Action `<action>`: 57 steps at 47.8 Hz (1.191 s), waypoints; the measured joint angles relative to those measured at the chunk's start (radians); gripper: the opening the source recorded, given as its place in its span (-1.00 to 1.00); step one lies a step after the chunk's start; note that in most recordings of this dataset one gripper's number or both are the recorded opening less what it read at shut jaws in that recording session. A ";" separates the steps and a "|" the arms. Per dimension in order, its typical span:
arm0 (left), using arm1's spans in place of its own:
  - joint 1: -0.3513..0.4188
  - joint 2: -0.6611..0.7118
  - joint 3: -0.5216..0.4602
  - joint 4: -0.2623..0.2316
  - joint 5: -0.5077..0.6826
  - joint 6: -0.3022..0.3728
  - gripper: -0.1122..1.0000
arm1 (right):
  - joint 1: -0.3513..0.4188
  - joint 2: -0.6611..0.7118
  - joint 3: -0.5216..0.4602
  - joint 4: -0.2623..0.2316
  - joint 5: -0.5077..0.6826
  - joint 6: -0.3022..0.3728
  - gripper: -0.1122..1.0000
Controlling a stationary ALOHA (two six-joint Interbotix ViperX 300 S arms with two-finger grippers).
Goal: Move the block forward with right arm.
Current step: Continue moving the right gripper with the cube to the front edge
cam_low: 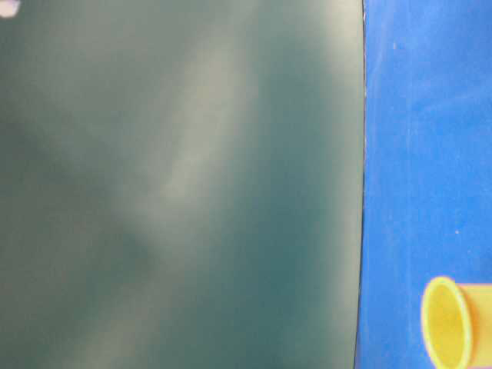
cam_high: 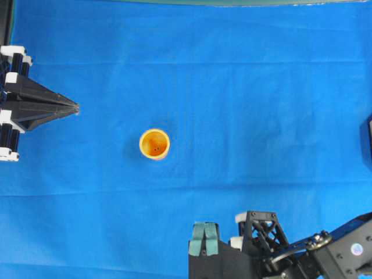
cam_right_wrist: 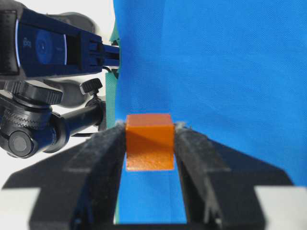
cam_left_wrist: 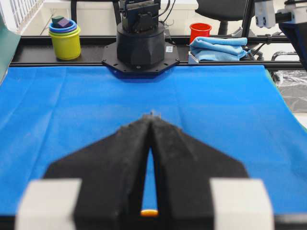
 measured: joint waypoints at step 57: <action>0.000 0.000 0.000 0.000 0.000 0.005 -0.78 | -0.012 0.000 -0.006 0.000 0.026 0.003 -0.06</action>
